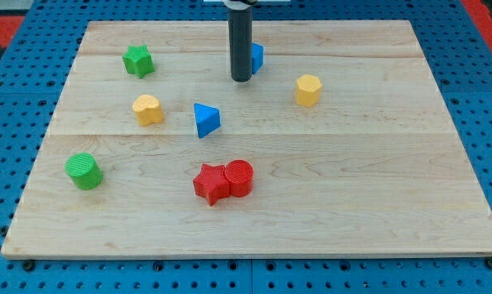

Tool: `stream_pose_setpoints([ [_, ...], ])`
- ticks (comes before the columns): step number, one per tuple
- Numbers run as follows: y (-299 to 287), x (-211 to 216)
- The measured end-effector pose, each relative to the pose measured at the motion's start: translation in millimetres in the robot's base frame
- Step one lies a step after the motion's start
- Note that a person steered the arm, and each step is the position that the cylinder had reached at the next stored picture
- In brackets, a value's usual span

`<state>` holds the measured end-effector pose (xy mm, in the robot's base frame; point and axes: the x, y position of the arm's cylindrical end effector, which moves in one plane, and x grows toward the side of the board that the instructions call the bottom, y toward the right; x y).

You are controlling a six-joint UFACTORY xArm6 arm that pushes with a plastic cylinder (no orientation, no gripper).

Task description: Move the green star towards the green circle

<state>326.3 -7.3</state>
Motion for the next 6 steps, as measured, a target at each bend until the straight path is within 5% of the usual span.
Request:
stream_pose_setpoints([
  [1,4.0,0.0],
  [2,-78.4,18.7],
  [4,-144.6,-73.0],
  [6,-241.1,108.7],
])
